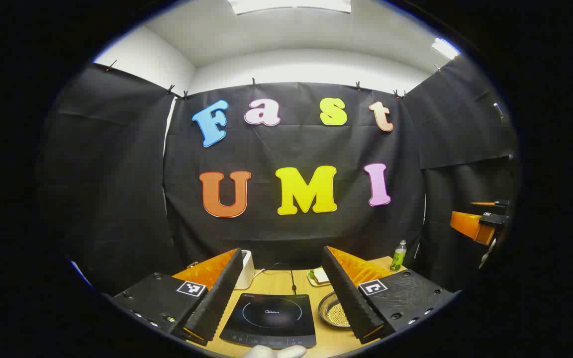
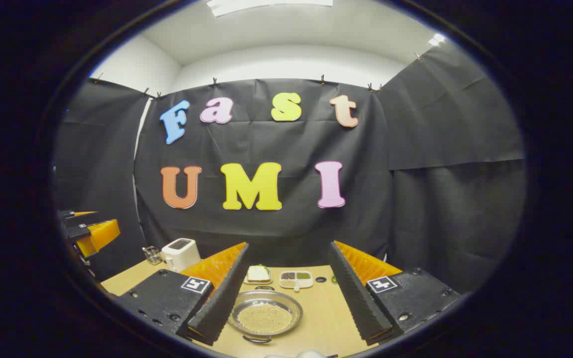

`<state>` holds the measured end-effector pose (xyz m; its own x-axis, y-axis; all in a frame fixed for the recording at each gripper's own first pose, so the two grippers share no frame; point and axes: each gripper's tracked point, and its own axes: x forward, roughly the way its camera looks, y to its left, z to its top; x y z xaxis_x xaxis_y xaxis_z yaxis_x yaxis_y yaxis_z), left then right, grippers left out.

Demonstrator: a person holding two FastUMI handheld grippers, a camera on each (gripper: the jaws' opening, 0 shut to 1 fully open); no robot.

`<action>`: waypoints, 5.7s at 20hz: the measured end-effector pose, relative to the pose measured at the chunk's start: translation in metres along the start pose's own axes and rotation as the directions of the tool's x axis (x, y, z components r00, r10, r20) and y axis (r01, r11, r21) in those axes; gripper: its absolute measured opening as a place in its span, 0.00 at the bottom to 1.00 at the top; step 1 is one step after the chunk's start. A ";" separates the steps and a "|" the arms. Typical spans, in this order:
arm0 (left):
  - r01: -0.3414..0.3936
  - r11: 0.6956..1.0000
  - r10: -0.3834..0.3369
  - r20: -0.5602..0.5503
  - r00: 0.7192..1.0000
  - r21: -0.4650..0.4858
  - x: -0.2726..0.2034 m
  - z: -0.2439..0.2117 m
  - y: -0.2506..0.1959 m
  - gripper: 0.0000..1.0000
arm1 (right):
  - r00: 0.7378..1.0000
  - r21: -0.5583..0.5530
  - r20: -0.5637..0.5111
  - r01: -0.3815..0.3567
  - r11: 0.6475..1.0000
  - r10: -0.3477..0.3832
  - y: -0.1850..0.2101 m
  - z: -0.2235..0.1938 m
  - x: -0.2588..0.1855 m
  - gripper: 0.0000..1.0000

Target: First push the handle of the pot to place it horizontally, then grasp the pot with both hands and set it on the induction cooktop.

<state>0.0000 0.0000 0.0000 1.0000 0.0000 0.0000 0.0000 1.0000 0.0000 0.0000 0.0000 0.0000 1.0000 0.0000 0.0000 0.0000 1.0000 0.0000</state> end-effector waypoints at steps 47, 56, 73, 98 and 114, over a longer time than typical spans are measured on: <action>-0.166 0.986 0.164 -0.118 0.979 -0.007 -0.005 -0.062 0.059 0.96 | 0.496 0.078 -0.819 -0.400 0.913 0.288 0.153 -0.387 0.027 0.04; -0.174 0.985 0.173 -0.134 0.976 0.002 -0.003 -0.067 0.063 0.96 | 0.460 0.084 -0.843 -0.399 0.913 0.278 0.153 -0.406 0.027 0.04; -0.153 0.988 0.150 -0.144 0.978 -0.010 0.006 -0.072 0.062 0.96 | 0.468 0.068 -0.856 -0.319 0.945 0.220 0.096 -0.418 0.022 0.03; -0.100 0.993 0.092 -0.135 0.987 -0.058 0.037 -0.072 0.040 0.96 | 0.505 -0.010 -0.859 -0.183 0.983 0.085 0.000 -0.425 0.042 0.04; -0.128 0.991 0.120 -0.166 0.979 -0.038 0.047 -0.079 0.034 0.96 | 0.488 -0.047 -0.872 -0.143 0.989 0.029 -0.051 -0.426 0.078 0.04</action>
<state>0.0468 0.0341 -0.0791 0.9789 0.1198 -0.1655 -0.1277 0.9911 -0.0380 0.0782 -0.0508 -0.4264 0.4878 0.0292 -0.8725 -0.1432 0.9886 -0.0469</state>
